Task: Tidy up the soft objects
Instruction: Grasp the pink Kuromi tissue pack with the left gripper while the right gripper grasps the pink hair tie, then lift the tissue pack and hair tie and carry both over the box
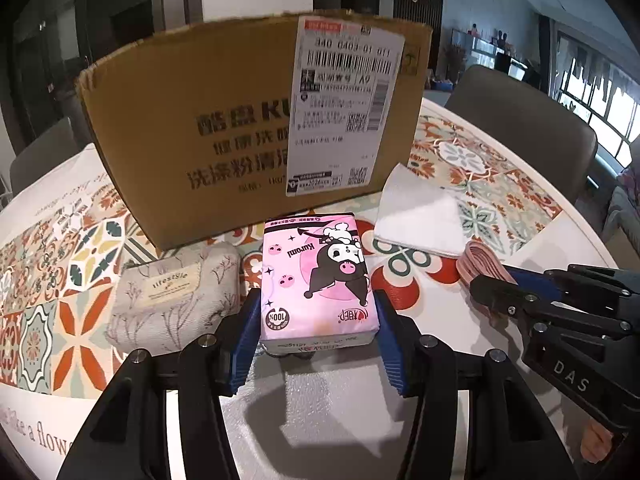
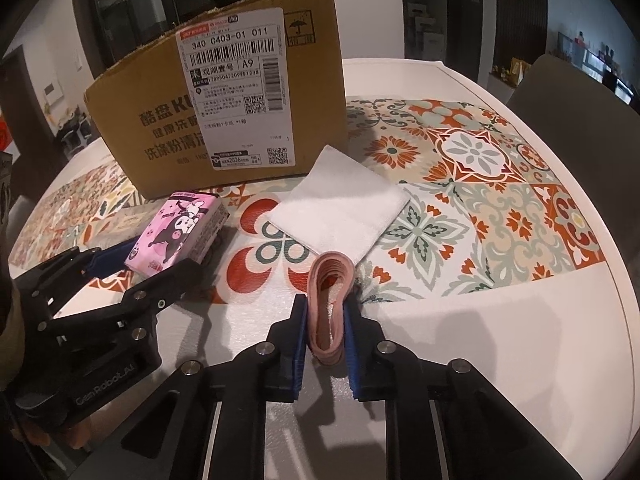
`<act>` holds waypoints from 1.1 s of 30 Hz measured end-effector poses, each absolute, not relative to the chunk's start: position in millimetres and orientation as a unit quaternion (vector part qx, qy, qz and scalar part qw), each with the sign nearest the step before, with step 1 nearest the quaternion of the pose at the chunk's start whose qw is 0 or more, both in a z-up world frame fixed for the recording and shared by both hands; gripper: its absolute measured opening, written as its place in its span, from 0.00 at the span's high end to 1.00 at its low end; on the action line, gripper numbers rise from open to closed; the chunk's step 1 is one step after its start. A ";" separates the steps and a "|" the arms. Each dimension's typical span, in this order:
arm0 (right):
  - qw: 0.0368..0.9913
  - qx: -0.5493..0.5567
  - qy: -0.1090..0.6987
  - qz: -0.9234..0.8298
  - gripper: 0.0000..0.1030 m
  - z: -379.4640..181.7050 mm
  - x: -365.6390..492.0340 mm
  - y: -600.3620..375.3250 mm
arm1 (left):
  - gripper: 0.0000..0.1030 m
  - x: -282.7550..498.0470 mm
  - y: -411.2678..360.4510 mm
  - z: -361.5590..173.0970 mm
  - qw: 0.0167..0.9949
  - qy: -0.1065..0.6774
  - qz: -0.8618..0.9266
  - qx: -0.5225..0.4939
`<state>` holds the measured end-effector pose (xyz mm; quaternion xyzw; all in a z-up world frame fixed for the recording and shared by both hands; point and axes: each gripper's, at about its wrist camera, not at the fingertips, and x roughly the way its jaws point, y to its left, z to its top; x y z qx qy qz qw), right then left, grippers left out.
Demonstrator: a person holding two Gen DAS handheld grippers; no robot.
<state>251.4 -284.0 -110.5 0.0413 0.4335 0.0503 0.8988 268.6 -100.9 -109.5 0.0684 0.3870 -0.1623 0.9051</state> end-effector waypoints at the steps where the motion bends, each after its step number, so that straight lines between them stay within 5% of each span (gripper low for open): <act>1: 0.900 0.043 0.432 0.051 0.84 -108.6 250.7 -284.2 | 0.49 267.1 -100.4 -107.1 0.906 0.384 -0.162 0.068; 33: 0.948 0.038 0.305 0.087 0.84 -3.7 212.8 -246.3 | 0.49 215.7 -47.8 -4.1 0.955 0.262 -0.140 0.023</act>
